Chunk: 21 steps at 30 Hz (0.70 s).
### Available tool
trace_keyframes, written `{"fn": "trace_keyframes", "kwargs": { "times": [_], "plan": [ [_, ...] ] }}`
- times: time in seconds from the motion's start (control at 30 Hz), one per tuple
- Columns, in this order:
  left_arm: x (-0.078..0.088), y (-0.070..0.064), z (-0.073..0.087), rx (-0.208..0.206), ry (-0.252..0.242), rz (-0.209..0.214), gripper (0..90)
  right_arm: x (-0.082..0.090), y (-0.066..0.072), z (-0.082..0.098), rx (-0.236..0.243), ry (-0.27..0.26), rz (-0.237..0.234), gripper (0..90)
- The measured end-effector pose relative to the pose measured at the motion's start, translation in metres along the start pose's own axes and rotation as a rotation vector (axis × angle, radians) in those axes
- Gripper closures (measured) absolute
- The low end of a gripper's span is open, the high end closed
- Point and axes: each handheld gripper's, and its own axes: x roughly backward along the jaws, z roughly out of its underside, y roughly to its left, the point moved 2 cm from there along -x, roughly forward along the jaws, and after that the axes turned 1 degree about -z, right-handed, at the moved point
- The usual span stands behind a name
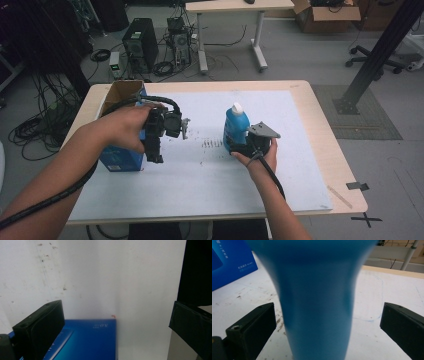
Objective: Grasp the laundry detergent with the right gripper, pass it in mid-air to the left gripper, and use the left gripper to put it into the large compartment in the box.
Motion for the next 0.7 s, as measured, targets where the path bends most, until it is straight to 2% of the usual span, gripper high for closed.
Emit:
{"fn": "trace_keyframes", "kwargs": {
  "times": [0.17,0.2,0.37,0.47,0.57,0.6,0.7],
  "plan": [
    [0.002,0.0,0.001,0.002,-0.003,-0.005,0.2,-0.004,0.006,0.001,-0.011,-0.022,0.002,0.1],
    [0.002,-0.001,0.001,0.0,0.002,-0.005,0.2,-0.005,0.008,0.002,-0.016,-0.041,0.012,0.6],
    [0.002,-0.002,0.002,-0.001,0.0,-0.008,0.3,-0.009,0.011,0.003,-0.016,-0.045,0.016,2.3],
    [0.003,-0.002,0.005,0.004,-0.002,-0.01,0.2,-0.011,0.013,0.005,-0.012,-0.048,0.032,6.3],
    [0.003,-0.002,0.005,0.004,-0.002,-0.011,0.3,-0.011,0.013,0.006,-0.016,-0.048,0.023,9.4],
    [0.003,-0.002,0.005,0.005,-0.003,-0.011,0.3,-0.012,0.013,0.007,-0.015,-0.048,0.029,13.2],
    [0.003,-0.002,0.005,0.003,-0.001,-0.011,0.3,-0.013,0.013,0.008,-0.01,-0.045,0.026,15.1]
  ]
}}
